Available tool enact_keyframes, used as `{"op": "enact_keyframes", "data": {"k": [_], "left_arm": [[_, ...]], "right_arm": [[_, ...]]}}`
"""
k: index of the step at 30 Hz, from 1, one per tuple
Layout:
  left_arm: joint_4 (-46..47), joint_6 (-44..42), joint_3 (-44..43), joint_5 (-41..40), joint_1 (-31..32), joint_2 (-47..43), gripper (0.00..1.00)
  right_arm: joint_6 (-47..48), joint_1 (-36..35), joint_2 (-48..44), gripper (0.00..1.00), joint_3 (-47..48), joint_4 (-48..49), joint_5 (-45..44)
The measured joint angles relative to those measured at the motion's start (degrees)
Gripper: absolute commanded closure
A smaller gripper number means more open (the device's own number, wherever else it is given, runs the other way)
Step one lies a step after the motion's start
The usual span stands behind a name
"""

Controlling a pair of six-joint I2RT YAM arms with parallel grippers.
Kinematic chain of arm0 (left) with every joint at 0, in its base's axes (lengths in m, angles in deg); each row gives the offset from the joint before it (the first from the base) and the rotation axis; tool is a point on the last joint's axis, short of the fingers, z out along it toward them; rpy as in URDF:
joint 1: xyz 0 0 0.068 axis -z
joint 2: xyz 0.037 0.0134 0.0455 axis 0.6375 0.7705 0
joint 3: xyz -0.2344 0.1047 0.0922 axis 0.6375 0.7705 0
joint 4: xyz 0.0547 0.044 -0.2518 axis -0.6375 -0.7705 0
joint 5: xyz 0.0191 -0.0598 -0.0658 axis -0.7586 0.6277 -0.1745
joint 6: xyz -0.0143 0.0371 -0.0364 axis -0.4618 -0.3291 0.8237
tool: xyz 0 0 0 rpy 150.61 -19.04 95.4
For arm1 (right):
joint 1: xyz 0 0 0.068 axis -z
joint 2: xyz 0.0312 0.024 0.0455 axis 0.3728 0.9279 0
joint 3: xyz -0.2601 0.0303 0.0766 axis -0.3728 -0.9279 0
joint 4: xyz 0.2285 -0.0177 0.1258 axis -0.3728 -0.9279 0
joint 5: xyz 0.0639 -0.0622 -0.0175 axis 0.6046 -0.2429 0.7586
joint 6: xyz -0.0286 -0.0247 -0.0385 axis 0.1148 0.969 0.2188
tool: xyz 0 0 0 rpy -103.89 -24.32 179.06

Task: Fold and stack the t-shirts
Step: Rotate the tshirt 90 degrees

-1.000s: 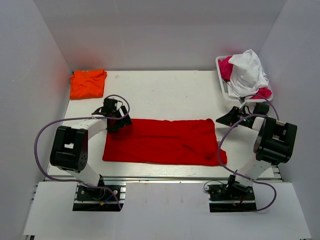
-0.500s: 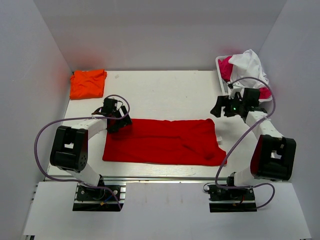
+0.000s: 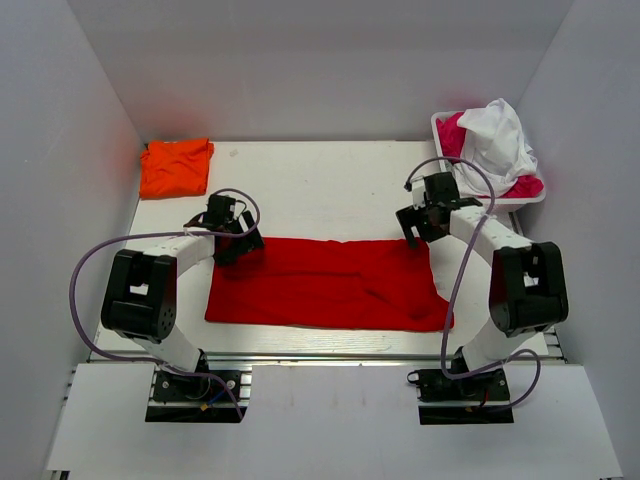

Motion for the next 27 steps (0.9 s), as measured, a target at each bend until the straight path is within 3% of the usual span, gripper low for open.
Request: {"op": "enact_keyframes", "data": {"k": [8,18,19,22,23,25,27], "left_arm": [[-0.1,-0.1,-0.1,0.0,0.0,0.1,0.00],[-0.1,-0.1,-0.1,0.0,0.0,0.1,0.00],[-0.1,-0.2,-0.1,0.0,0.0,0.1,0.00],[0.0,-0.2,0.0,0.0,0.0,0.1,0.00],[0.0,-0.2,0.0,0.0,0.0,0.0,0.00],[0.0,-0.2,0.0,0.0,0.0,0.0,0.00],[0.0,-0.2,0.0,0.0,0.0,0.0,0.00]], "right_arm": [[-0.6,-3.4,5.2,0.20,3.1,-0.9,-16.1],[-0.4,-5.7,5.9,0.29,3.2,-1.2,-19.0],[-0.4,-5.9,6.0,0.38,3.3,-1.1,-18.6],[-0.2,-6.5,6.7,0.49,4.2,-0.7,-17.6],[-0.1,-6.7,6.9,0.60,4.3,-0.3,-17.3],[-0.1,-7.0,7.2,0.71,4.3,0.0,-16.7],[-0.1,-7.1,7.5,0.93,4.3,0.0,-15.9]]}}
